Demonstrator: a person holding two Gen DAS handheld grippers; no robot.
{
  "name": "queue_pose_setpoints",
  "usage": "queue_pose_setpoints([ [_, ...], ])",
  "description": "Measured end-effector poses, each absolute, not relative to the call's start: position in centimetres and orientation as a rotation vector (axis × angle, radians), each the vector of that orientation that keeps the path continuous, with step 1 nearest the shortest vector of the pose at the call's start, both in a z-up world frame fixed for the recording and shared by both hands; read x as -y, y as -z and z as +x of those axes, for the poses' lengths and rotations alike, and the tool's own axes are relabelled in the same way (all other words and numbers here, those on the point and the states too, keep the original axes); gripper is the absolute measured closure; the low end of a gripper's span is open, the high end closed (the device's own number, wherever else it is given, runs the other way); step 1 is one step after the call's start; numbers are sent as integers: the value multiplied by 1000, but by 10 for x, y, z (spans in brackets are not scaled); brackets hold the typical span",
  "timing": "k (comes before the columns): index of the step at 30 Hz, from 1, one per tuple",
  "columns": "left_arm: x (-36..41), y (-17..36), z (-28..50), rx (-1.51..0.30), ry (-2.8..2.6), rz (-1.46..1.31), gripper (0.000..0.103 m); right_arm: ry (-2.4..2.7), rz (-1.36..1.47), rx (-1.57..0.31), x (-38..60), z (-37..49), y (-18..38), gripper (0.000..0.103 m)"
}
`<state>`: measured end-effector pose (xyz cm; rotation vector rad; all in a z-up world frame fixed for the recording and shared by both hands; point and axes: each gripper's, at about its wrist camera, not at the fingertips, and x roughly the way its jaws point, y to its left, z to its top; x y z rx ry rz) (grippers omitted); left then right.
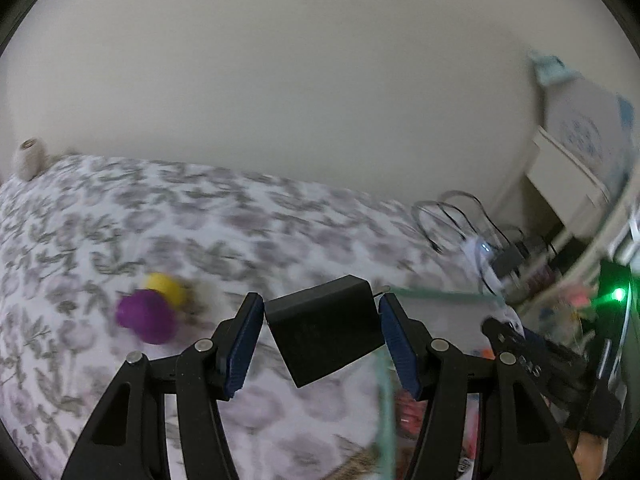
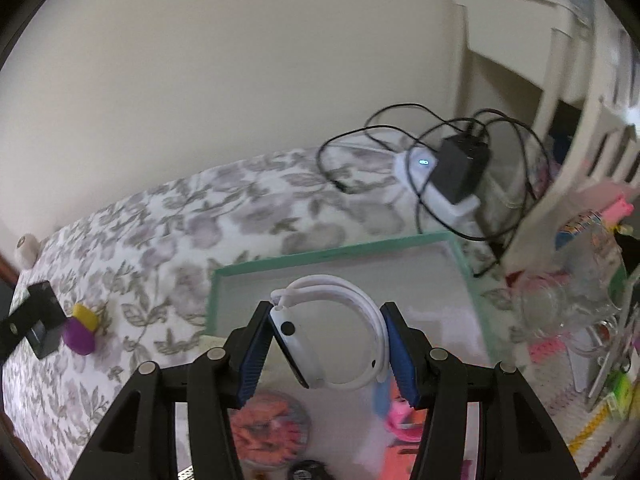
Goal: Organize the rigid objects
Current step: 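Carry the black charger and white watch toward the teal box, then open the left gripper to drop the charger while the right releases the watch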
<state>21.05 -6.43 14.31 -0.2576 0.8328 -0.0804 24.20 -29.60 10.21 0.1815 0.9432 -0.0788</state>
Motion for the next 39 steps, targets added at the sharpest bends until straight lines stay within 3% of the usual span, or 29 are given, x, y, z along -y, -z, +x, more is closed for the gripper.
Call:
queue_pose_setpoints([
  [17,201,-117,218,-878,304,-71,41,220,287,-906,368,229,-101,46],
  [39,231,-79,220,-941,296,30,41,207,263,-1026,362,240,-63,44],
])
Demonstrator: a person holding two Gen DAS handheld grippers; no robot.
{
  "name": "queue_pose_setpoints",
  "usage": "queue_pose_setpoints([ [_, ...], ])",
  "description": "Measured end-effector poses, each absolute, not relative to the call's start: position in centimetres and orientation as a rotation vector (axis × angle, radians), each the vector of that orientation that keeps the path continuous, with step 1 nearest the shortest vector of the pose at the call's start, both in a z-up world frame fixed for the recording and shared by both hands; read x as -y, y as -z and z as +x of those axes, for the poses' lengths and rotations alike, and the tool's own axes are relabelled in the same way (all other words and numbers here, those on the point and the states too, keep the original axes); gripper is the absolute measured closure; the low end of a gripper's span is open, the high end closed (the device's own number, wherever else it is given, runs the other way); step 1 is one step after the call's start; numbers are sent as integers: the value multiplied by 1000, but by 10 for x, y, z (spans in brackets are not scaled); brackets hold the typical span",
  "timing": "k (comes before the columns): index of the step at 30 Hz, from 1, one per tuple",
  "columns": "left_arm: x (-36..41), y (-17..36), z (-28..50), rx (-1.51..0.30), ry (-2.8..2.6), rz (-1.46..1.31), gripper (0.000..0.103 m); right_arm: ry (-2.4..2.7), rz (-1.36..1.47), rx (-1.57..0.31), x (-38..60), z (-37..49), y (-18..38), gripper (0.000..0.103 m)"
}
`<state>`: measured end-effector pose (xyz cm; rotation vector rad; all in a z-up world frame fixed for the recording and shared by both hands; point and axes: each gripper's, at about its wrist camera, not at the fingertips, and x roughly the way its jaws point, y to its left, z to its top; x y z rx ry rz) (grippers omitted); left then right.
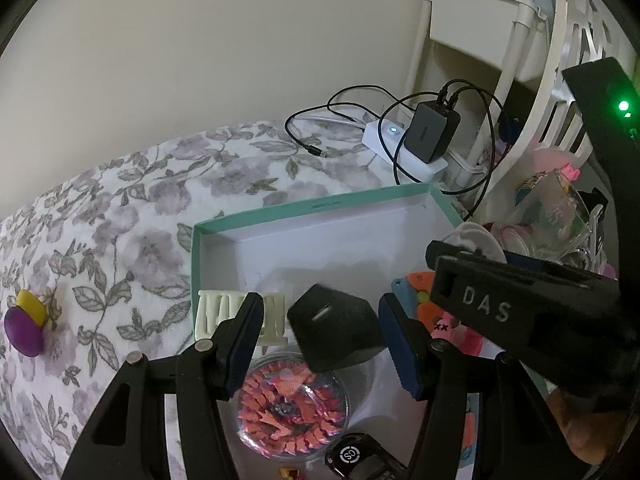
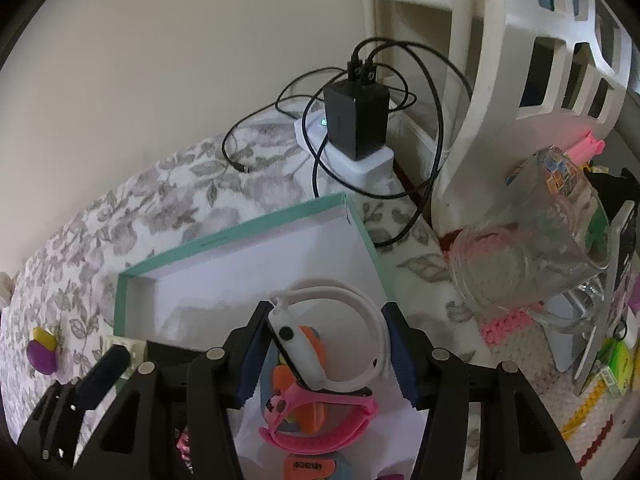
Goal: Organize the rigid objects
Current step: 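Open the left gripper to drop the charger while the right releases the watch, then withdraw both open grippers from the box back over the bed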
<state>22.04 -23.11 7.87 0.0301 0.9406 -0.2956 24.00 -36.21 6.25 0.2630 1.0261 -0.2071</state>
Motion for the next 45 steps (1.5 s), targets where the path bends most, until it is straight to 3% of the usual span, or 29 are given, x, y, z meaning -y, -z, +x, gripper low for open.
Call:
queue_pose_setpoints([
  [24,188,-119,219,-899,197,-11,39,199,229,-921,357,228,-110,41],
  [27,168,-125,222,-882,135,-33,32,198,218,-923,354,229,-111,41],
  [29,155,-127,224,-881,98,-57,27,185,211,-928,349,230,-111,33],
  [34,125,-127,231,-905,27,-124,25,152,195,-930,337,232,-110,31],
  [37,110,-122,235,-922,-26,-128,25,136,187,-920,331,232,-110,12],
  [41,94,-117,237,-942,-60,-152,24,115,180,-914,324,233,-111,9],
  [42,91,-117,237,-945,-65,-155,19,111,176,-914,322,234,-111,8],
  [43,89,-116,238,-948,-69,-155,7,108,173,-914,321,234,-111,3],
  [45,83,-116,238,-947,-73,-158,4,100,166,-913,317,235,-110,0],
])
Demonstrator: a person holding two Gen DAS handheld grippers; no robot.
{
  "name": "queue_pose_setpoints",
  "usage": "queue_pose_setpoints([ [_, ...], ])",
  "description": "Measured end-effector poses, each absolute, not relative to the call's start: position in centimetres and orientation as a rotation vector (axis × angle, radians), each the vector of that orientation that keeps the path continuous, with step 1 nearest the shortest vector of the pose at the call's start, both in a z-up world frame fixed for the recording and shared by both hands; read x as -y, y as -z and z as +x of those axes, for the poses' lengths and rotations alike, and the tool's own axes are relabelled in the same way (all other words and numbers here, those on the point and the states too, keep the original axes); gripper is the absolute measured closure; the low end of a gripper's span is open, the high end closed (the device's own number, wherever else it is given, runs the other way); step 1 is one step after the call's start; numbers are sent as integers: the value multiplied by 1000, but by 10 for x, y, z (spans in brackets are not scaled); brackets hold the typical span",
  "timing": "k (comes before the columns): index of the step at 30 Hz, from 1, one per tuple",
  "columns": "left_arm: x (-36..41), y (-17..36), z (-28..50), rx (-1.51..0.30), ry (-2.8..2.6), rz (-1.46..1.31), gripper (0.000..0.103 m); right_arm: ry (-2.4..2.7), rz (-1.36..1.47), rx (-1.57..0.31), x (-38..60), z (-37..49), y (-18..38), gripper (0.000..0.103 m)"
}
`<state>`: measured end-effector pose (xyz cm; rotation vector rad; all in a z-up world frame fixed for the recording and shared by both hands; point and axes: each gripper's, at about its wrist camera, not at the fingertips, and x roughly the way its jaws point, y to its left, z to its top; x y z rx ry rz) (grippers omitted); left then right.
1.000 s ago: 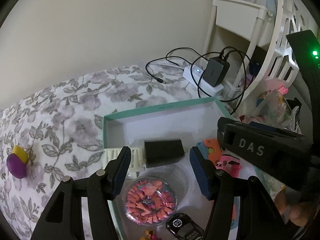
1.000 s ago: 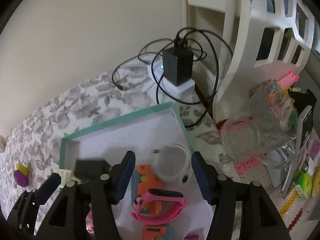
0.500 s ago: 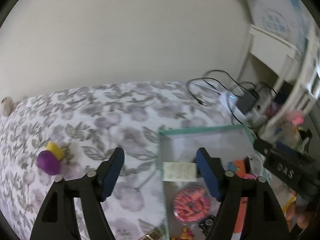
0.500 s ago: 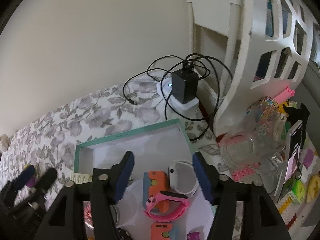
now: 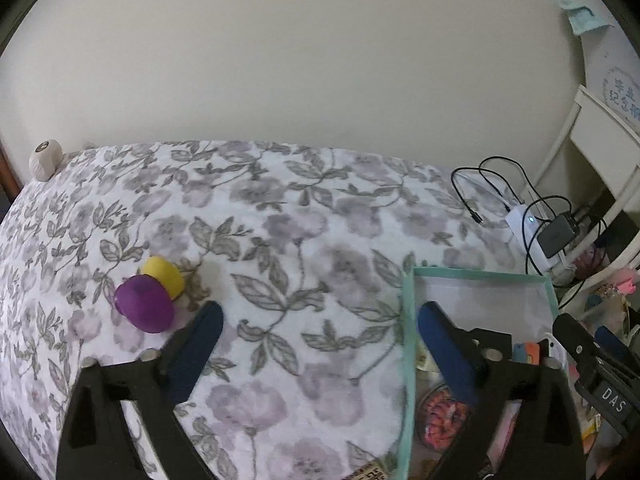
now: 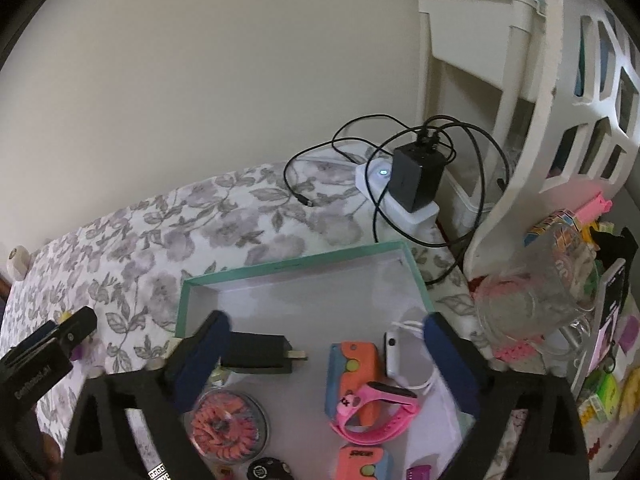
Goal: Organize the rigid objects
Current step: 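Withdraw both open grippers from the box back over the bed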
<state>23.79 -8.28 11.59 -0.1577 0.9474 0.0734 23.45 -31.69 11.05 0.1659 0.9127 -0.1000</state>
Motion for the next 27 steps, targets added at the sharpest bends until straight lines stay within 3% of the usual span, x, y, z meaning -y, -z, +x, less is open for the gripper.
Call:
queue_pose_setpoints([
  [27,-67,-131,221,-955,-239,-332,0,-169,18,-952,191,226,-126,0],
])
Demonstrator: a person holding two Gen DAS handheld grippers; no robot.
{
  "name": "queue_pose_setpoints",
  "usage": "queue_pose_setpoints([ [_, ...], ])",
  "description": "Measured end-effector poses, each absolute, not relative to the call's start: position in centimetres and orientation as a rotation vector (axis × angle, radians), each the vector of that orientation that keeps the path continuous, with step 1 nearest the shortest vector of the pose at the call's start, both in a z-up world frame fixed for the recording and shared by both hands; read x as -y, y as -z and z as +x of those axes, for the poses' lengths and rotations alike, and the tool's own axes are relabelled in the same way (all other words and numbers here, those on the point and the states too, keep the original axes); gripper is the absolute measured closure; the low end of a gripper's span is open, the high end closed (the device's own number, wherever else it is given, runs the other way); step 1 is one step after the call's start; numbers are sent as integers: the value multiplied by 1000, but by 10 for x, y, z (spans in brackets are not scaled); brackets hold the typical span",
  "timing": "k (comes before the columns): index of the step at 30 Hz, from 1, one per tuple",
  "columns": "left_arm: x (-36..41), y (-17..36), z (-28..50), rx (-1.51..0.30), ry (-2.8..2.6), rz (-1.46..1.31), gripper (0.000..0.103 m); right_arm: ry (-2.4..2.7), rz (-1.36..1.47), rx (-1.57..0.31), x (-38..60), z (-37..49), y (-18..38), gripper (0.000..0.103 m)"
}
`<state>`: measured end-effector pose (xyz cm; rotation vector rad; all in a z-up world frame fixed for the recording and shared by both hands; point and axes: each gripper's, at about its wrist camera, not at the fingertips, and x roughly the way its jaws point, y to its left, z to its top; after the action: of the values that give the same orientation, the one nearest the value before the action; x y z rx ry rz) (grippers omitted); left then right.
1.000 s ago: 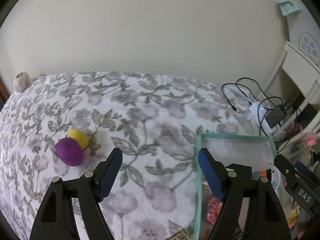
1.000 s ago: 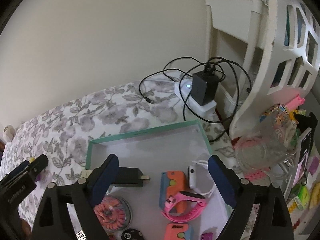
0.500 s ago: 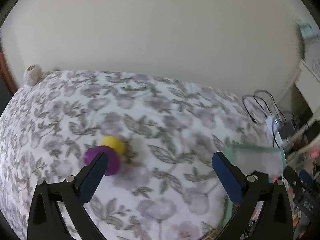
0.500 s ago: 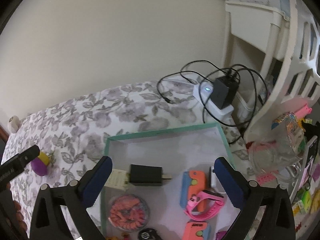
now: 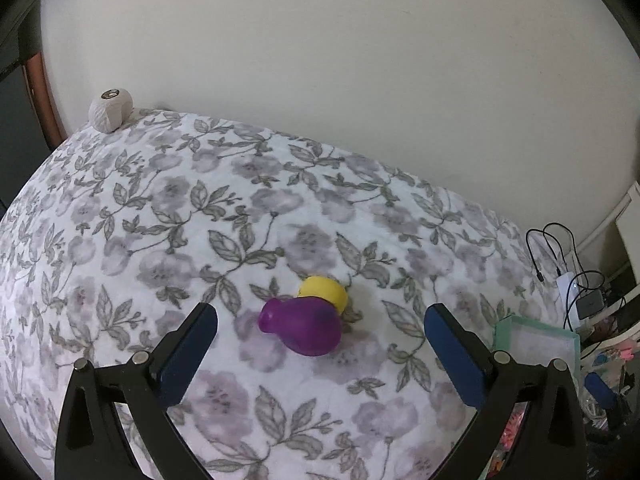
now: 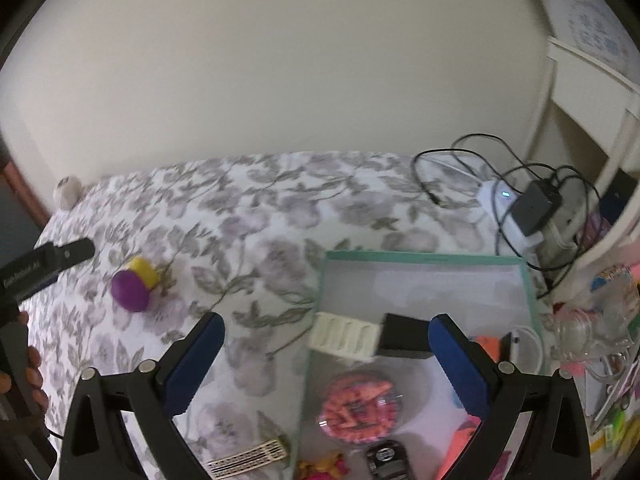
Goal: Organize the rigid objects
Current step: 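Withdraw both open grippers from the box back over the bed, then grasp the gold patterned bar with the right gripper while the left approaches the purple toy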
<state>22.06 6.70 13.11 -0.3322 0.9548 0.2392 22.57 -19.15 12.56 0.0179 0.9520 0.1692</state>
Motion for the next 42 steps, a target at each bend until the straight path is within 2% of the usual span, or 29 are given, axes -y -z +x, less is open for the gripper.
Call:
queue_pose_setpoints([
  [11,-99,-129,209,-993,-238,-398,0,-220,-20,-1010,149,212,-125,0],
  [18,-111,-109,207,-1066,-236,-380,0,-235,-28,-1140,128,205,-98,0],
  [24,-124,-109,202,-1058,-233,-398,0,-230,4,-1245,126,197,-76,0],
  [42,-151,-104,189,-1069,-217,-437,0,-189,-2,-1426,123,168,-46,0],
])
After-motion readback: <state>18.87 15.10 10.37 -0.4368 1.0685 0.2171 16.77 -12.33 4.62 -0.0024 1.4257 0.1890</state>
